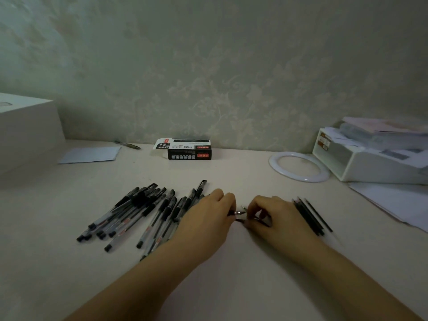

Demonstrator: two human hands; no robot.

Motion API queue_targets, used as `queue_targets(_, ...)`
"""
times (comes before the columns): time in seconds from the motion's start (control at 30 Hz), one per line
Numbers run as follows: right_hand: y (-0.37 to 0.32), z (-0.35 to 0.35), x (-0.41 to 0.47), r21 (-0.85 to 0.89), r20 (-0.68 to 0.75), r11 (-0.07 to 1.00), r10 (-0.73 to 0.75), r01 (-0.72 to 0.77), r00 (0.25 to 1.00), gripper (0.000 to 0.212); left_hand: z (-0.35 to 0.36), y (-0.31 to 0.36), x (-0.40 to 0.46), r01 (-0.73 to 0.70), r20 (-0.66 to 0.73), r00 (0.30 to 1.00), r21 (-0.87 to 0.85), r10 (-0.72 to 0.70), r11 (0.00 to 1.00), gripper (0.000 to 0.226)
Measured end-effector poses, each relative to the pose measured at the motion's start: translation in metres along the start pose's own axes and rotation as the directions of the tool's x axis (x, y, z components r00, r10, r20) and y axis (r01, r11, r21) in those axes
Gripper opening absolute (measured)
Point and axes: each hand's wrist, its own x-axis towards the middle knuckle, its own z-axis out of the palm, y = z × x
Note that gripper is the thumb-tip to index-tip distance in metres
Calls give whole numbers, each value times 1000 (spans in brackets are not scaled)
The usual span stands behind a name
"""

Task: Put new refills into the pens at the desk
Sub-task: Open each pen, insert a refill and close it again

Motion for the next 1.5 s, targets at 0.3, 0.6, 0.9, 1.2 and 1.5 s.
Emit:
queue_targets(0.3,-6,-9,2,255,-10,967,-5,8,1000,11,1,2,1,-72,-62,996,-148,64,986,13)
queue_targets(0.6,2,-12,4,493,60,866,54,-76,997,8,-3,4,3,-82,-13,997,-203,81,976,23)
queue_targets(0.9,0,-16,4,446,38,895,12,-28,999,18,0,4,2,-80,-37,997,-223,74,972,22)
queue_targets(1.2,-3,-22,3,476,79,872,81,-110,994,8,-1,7,0,-93,-70,994,-239,79,967,13)
queue_targets(1.5,-10,-20,2,541,100,824,136,-168,986,14,-1,7,0,-105,-62,994,-233,93,967,12)
